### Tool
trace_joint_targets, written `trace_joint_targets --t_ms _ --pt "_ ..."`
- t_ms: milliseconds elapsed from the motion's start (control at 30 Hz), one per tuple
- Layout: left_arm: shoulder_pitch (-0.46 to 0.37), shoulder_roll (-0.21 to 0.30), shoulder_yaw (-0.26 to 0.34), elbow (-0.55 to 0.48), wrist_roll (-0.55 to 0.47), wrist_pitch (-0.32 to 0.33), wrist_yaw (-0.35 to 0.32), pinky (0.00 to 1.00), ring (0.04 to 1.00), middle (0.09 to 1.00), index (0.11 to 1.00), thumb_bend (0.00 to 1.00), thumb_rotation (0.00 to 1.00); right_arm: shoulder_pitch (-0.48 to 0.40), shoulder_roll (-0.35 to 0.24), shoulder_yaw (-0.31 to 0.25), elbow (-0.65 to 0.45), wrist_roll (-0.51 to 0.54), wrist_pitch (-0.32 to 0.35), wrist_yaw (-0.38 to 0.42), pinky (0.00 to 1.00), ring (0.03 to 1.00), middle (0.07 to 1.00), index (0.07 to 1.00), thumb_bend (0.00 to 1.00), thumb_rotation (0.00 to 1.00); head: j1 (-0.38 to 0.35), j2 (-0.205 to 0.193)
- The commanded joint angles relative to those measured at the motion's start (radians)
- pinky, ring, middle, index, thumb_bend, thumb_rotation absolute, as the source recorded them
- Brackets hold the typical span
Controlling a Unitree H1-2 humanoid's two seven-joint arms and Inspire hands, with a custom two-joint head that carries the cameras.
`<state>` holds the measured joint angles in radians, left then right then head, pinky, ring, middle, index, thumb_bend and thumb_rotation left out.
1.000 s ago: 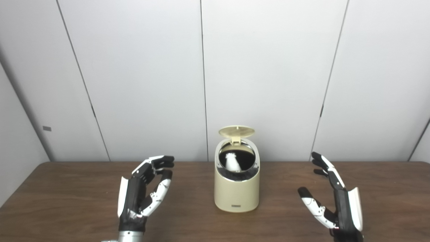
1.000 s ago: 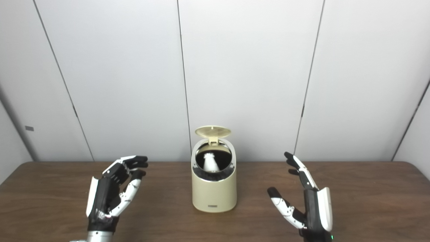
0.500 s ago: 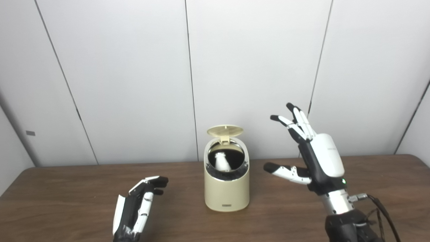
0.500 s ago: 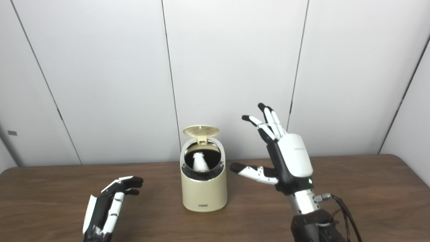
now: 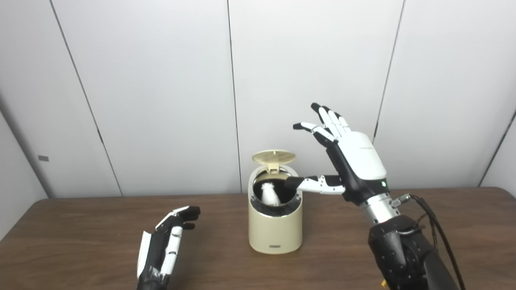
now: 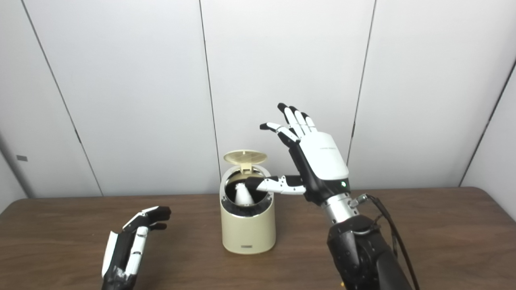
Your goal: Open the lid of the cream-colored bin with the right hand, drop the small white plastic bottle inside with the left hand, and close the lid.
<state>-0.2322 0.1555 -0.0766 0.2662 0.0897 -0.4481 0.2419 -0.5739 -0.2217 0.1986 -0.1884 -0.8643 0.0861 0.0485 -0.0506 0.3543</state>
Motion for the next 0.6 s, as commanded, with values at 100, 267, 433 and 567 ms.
trace_joint_targets --t_ms 100,267,433,567 --pt "0.028 0.001 -0.008 0.056 0.022 -0.022 0.031 0.66 0.717 0.714 0.69 0.35 0.99 -0.075 0.007 0.014 -0.002 -0.034 0.029 0.036 0.99 1.0 1.0 0.786 0.96 1.0 0.002 0.002" --pt "0.03 -0.003 -0.008 0.052 0.018 -0.021 0.034 0.67 0.726 0.716 0.689 0.36 0.98 -0.086 0.012 0.027 0.029 -0.043 0.036 0.048 0.99 1.0 1.0 0.756 0.95 1.0 0.005 0.003" --pt "0.03 -0.001 -0.017 0.046 0.04 -0.022 0.056 0.67 0.719 0.707 0.681 0.37 1.0 -0.096 0.008 0.048 0.055 -0.074 0.046 0.068 0.98 1.0 1.0 0.744 0.95 1.0 0.01 0.005" --pt "0.031 -0.003 -0.019 0.041 0.035 -0.021 0.058 0.67 0.715 0.697 0.673 0.38 0.99 -0.103 0.01 0.061 0.071 -0.09 0.058 0.081 0.97 1.0 1.0 0.735 0.95 1.0 0.013 0.005"
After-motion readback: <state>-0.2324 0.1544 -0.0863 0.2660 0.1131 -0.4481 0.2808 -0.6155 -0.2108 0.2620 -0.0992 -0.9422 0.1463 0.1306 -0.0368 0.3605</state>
